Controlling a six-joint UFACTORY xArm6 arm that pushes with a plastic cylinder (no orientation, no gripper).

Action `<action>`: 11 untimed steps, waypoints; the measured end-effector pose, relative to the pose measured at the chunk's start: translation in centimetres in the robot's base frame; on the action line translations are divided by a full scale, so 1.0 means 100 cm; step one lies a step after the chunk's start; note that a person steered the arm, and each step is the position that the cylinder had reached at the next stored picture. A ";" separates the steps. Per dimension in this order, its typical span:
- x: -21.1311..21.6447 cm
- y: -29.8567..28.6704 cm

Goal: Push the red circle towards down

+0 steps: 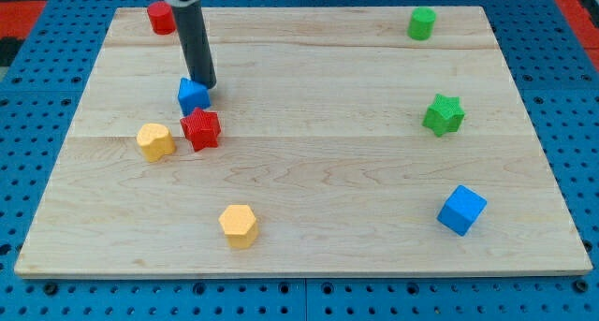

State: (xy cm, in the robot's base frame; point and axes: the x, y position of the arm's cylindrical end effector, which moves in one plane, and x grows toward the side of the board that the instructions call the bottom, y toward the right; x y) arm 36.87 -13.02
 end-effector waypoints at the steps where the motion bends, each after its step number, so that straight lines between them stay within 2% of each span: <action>1: 0.035 -0.002; 2: 0.018 -0.003; 5: -0.117 0.002; 6: -0.166 -0.018; 7: -0.178 -0.050; 9: -0.154 -0.135; 11: -0.079 -0.128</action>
